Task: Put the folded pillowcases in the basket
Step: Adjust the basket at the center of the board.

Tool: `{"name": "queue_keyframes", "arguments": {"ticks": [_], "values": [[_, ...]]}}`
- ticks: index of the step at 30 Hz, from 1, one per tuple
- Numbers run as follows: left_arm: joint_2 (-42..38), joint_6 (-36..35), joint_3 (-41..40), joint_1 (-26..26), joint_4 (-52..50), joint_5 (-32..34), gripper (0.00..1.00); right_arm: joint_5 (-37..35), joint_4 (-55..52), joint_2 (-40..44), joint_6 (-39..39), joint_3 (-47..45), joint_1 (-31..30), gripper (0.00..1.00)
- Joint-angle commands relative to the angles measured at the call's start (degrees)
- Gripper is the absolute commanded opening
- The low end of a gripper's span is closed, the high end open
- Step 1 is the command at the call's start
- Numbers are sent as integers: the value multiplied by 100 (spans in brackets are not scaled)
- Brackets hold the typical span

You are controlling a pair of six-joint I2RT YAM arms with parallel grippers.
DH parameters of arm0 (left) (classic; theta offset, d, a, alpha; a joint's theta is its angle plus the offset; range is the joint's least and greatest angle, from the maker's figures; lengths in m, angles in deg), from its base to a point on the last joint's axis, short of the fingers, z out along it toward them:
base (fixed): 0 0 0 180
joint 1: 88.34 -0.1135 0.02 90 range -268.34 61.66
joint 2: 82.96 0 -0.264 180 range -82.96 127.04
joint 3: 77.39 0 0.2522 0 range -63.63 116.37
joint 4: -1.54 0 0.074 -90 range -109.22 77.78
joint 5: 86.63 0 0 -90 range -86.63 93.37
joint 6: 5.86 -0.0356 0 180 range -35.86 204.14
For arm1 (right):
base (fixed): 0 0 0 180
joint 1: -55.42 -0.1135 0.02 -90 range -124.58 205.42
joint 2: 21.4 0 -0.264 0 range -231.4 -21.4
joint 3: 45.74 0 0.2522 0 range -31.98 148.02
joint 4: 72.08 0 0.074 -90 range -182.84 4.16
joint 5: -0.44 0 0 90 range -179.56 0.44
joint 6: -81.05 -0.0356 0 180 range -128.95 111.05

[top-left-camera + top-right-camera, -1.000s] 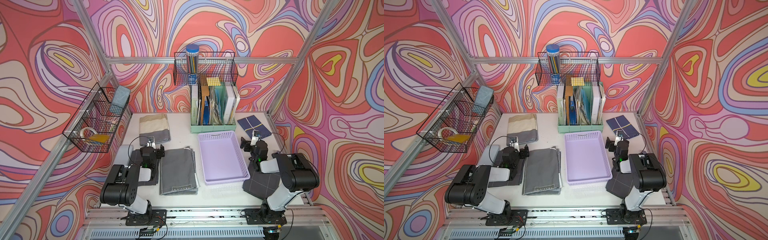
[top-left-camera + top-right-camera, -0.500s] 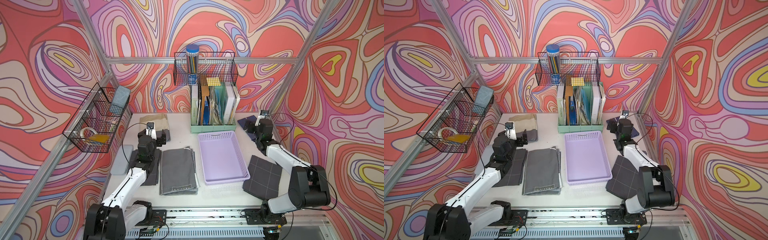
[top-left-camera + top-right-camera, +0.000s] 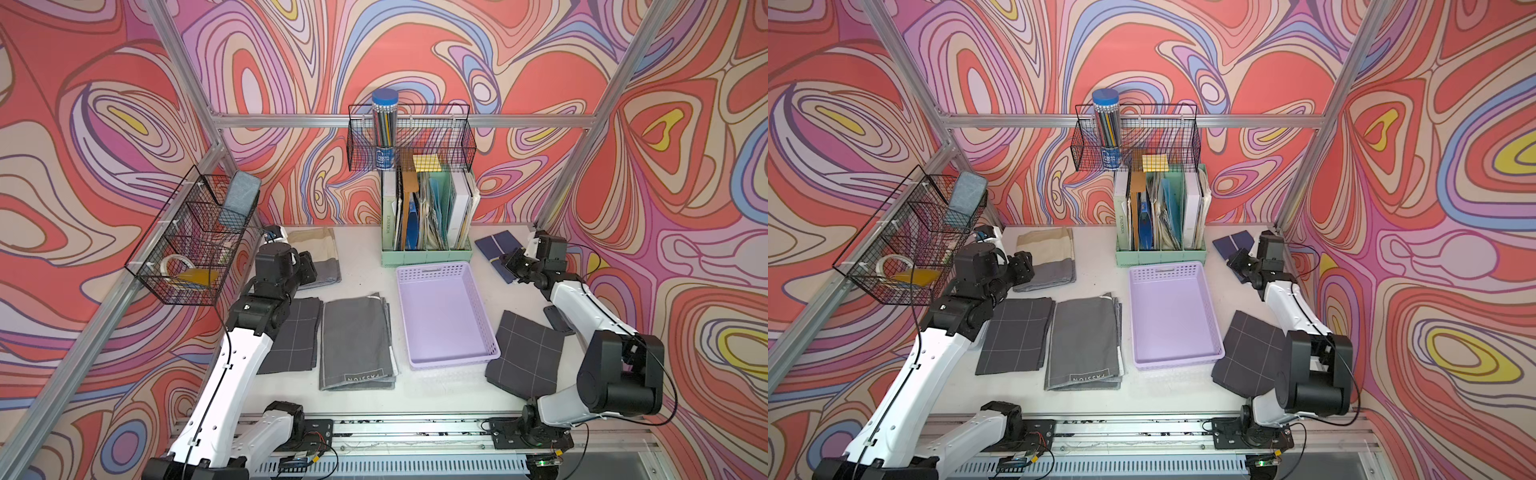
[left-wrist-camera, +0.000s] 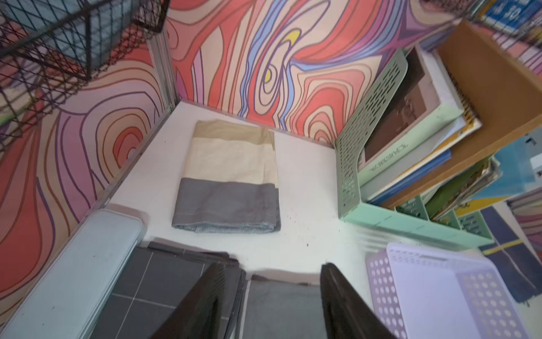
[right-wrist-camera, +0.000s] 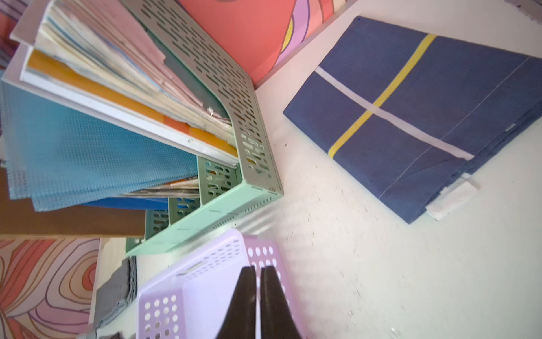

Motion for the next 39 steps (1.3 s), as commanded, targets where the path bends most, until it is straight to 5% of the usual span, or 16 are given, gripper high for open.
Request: {"name": "queue_keyframes", "arguments": {"ticks": [1, 7, 11, 13, 18, 34, 35, 37, 39], "values": [[185, 158, 646, 92, -1414, -357, 44, -174, -467, 398, 35, 78, -41, 20], [692, 235, 1042, 186, -2872, -752, 44, -1187, -1950, -335, 865, 1149, -937, 23], [863, 322, 819, 203, -3054, -1103, 45, -1478, -2570, -963, 946, 1894, -1069, 56], [930, 377, 650, 212, -3057, -1404, 46, -1437, -2922, -1375, 1152, 2429, -1069, 63], [930, 534, 43, 213, -2843, -2264, 47, -1209, -3710, -2504, 1579, 3436, -1077, 58], [1160, 403, -535, 220, -2954, -2124, 50, -865, -3549, -2450, 1826, 2601, -1297, 53], [1188, 398, -599, 221, -2867, -2128, 50, -797, -3662, -2554, 1949, 2625, -1380, 51], [1261, 383, -631, 221, -2766, -2118, 50, -541, -3789, -2991, 2060, 2634, -1654, 25], [1227, 377, -688, 221, -2691, -2127, 50, -502, -3805, -3021, 2063, 2640, -1728, 19]]}}
